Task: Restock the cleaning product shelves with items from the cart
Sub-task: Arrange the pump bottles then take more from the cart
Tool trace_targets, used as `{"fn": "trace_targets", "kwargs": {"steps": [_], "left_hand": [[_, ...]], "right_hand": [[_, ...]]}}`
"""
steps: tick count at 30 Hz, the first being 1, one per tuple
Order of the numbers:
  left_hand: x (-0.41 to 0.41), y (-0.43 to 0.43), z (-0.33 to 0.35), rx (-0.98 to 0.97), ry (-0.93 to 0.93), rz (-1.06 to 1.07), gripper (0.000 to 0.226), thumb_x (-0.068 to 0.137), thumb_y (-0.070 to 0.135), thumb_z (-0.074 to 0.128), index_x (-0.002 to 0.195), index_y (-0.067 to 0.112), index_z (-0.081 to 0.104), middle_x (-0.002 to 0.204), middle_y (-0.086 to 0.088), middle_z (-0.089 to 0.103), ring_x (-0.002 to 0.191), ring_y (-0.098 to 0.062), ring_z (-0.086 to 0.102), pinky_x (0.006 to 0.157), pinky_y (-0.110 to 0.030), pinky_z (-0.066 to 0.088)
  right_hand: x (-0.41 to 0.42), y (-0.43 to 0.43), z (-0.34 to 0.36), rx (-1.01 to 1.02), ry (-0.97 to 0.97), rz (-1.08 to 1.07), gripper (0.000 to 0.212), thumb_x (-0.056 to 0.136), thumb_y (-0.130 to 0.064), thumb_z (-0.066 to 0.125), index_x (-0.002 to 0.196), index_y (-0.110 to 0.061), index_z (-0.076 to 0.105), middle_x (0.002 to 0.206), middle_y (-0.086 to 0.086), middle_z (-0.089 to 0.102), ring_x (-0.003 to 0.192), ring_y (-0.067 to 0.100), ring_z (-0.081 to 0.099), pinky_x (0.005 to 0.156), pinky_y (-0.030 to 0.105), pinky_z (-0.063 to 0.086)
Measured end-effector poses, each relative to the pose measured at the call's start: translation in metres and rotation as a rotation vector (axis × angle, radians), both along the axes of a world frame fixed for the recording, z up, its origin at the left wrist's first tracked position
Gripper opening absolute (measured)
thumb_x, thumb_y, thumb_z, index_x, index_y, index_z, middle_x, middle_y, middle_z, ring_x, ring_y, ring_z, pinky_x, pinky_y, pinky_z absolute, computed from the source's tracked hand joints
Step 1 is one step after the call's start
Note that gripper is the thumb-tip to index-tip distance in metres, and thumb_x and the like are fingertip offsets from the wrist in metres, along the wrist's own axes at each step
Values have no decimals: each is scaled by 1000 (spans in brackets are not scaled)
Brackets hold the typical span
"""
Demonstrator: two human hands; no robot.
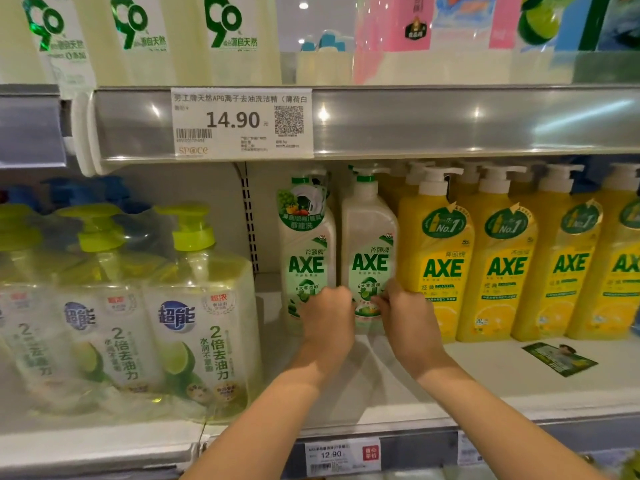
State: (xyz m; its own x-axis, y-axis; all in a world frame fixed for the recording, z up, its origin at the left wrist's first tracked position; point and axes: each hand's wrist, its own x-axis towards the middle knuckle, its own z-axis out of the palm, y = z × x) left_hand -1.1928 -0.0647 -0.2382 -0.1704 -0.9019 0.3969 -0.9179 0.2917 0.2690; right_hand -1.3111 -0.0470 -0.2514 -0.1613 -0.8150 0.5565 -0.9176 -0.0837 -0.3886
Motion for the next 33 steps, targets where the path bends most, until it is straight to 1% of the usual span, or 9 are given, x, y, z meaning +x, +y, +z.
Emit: {"fn": "trace_targets", "kwargs": {"steps": [6, 10, 14, 18, 22, 24, 28, 30, 33], "left_hand": [[2, 5, 1, -10, 72, -50, 22, 98, 30, 53, 93, 12, 64, 94, -9, 68, 90, -29, 64, 65, -29, 37], [8, 14, 7, -10, 203, -92, 26, 95, 36, 57, 84, 12, 62, 84, -6, 67, 82, -26, 63, 60, -28, 36], [12, 29, 11, 19, 310, -92, 21, 95, 39, 55, 80, 24, 57, 79, 2, 67, 79, -20, 63, 63, -28, 45], [21, 72, 9, 144, 679, -230, 10, 94, 37, 56, 84, 34, 54, 78, 9, 68, 73, -12, 68, 73, -38, 57], [42, 140, 8, -1, 868, -268, 6, 95, 29, 57, 90, 29, 55, 73, 4, 69, 61, -6, 65, 62, -31, 55], [57, 175, 4, -63, 913, -252, 9, 96, 25, 56, 87, 24, 55, 68, 3, 66, 58, -6, 59, 55, -23, 46], [105, 234, -21, -145, 926, -139, 13, 96, 24, 56, 84, 23, 54, 62, 2, 57, 54, -6, 50, 52, -26, 38], [141, 260, -34, -186, 912, -61, 12, 95, 26, 56, 85, 21, 55, 61, 7, 55, 54, -7, 50, 53, -26, 40], [204, 296, -49, -206, 914, 98, 14, 92, 34, 56, 85, 23, 55, 65, -1, 61, 60, -19, 60, 58, -41, 51]], "right_hand": [[1, -4, -7, -18, 70, -19, 13, 99, -17, 52, 97, -4, 54, 83, 19, 69, 76, 38, 66, 56, 33, 33], [0, 4, -8, -165, -59, 67, 19, 90, -13, 66, 78, -3, 55, 63, 17, 63, 55, 36, 60, 47, 36, 40], [2, 28, -2, -136, -306, 92, 25, 88, -31, 69, 76, -12, 57, 63, 5, 65, 58, 25, 62, 54, 34, 47], [12, 78, 15, -171, -626, 331, 11, 89, -29, 65, 81, -24, 61, 65, 0, 66, 58, 18, 64, 49, 30, 50], [31, 140, 27, -183, -830, 566, 12, 91, -23, 58, 85, -13, 61, 66, 4, 63, 55, 9, 58, 46, 15, 43], [43, 167, 28, -133, -898, 663, 18, 88, -27, 58, 86, -9, 60, 64, 6, 61, 53, 8, 57, 47, 16, 43], [93, 207, 17, 29, -954, 847, 24, 83, -32, 57, 82, -8, 60, 61, 6, 60, 48, 10, 52, 45, 17, 43], [129, 221, 11, 102, -966, 938, 25, 83, -31, 57, 81, -6, 60, 59, 6, 58, 46, 9, 50, 44, 18, 43], [193, 241, 1, 208, -978, 1084, 24, 84, -29, 57, 81, -5, 59, 57, 7, 57, 44, 10, 48, 43, 19, 42]]}}
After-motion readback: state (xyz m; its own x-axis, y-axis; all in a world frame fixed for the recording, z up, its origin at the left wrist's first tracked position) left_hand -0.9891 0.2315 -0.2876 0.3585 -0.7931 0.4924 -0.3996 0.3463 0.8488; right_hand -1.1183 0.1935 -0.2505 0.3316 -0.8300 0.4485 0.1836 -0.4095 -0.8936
